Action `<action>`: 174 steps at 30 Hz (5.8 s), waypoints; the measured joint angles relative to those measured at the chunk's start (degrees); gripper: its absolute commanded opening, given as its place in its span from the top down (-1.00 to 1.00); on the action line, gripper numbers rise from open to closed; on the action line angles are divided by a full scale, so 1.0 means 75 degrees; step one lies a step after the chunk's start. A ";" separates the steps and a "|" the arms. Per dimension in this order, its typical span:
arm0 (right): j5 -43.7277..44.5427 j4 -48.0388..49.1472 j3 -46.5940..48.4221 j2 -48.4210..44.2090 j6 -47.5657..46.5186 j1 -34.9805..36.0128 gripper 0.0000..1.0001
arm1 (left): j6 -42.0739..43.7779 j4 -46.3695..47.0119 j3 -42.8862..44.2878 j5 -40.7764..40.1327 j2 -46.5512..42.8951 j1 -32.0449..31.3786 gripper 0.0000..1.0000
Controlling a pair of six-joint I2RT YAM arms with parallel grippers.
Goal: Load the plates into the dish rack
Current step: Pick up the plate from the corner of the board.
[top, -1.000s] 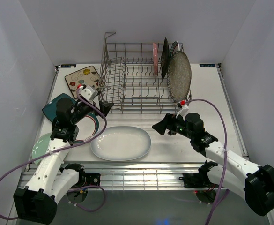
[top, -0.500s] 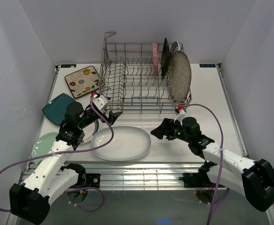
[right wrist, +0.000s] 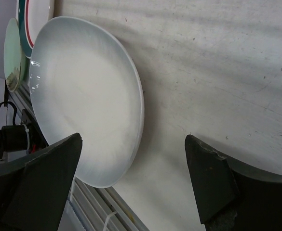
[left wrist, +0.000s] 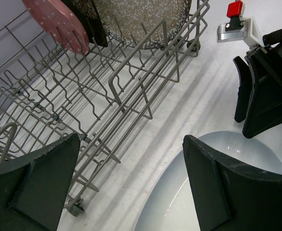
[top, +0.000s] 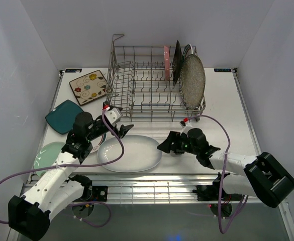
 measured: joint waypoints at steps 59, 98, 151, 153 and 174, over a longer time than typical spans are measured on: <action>0.0315 0.1055 0.0632 0.2235 0.0848 0.0627 0.84 | 0.1571 -0.1443 -0.0137 -0.0997 0.0376 -0.3214 -0.96; 0.1644 -0.4371 0.1883 -0.0437 0.1792 0.0670 0.85 | 0.2232 -0.2206 -0.0189 -0.2063 0.0822 -0.5219 -0.92; 0.2570 -0.6277 0.2122 -0.1964 0.1740 0.0662 0.84 | 0.2261 -0.1099 -0.0874 -0.4147 0.2090 -0.6554 0.32; 0.2570 -0.6280 0.2124 -0.1970 0.1743 0.0662 0.84 | 0.2259 -0.1084 -0.0901 -0.4243 0.2090 -0.6595 0.35; 0.2378 -0.6723 0.2442 -0.2040 0.1988 0.0589 0.84 | 0.2043 -0.1696 -0.0627 -0.4503 0.1658 -0.6752 1.00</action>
